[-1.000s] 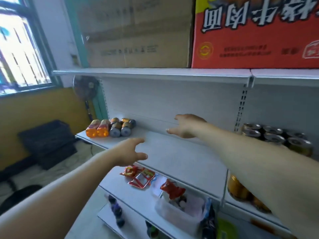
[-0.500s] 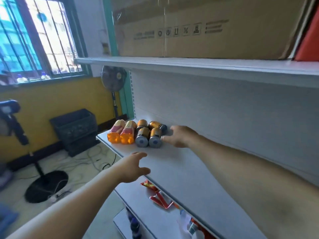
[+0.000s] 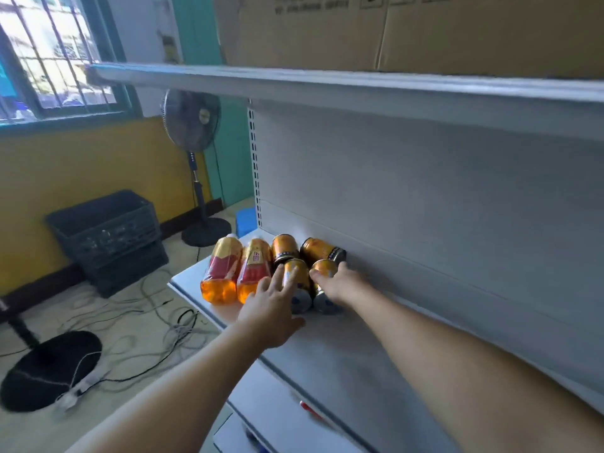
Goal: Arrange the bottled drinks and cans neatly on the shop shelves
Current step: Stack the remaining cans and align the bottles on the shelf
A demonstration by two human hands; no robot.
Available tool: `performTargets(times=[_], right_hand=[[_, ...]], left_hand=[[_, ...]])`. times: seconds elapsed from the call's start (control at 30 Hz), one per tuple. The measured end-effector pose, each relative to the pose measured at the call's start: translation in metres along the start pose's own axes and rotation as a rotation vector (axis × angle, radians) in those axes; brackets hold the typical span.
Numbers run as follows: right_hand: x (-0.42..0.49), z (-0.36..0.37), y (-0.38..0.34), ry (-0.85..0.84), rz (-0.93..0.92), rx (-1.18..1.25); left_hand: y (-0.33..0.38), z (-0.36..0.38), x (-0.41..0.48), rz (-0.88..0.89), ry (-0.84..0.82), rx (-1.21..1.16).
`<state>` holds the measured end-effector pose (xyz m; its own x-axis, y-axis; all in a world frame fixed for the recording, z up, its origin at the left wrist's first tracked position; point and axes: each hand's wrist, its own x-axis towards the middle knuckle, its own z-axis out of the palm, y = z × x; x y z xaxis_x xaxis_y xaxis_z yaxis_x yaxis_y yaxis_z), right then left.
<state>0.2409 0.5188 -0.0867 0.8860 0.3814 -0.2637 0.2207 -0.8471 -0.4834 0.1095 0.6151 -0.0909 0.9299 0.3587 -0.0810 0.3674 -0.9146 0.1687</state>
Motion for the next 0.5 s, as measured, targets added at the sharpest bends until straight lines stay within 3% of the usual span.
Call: performTargets(times=[0.13, 0.3, 0.43, 0.5], right_hand=[[-0.017, 0.023, 0.011, 0.095, 0.067, 0.174], [-0.062, 0.039, 0.037, 0.367, 0.155, 0.289], [-0.099, 0.053, 0.06, 0.546, 0.218, 0.401], [-0.117, 0.055, 0.071, 0.598, 0.265, 0.507]], left_hand=[[-0.015, 0.02, 0.006, 0.126, -0.008, -0.015], [-0.021, 0.027, 0.006, 0.289, 0.132, -0.37], [-0.005, 0.024, 0.008, 0.301, -0.015, -0.488], [0.004, 0.025, 0.007, 0.368, -0.1, -0.374]])
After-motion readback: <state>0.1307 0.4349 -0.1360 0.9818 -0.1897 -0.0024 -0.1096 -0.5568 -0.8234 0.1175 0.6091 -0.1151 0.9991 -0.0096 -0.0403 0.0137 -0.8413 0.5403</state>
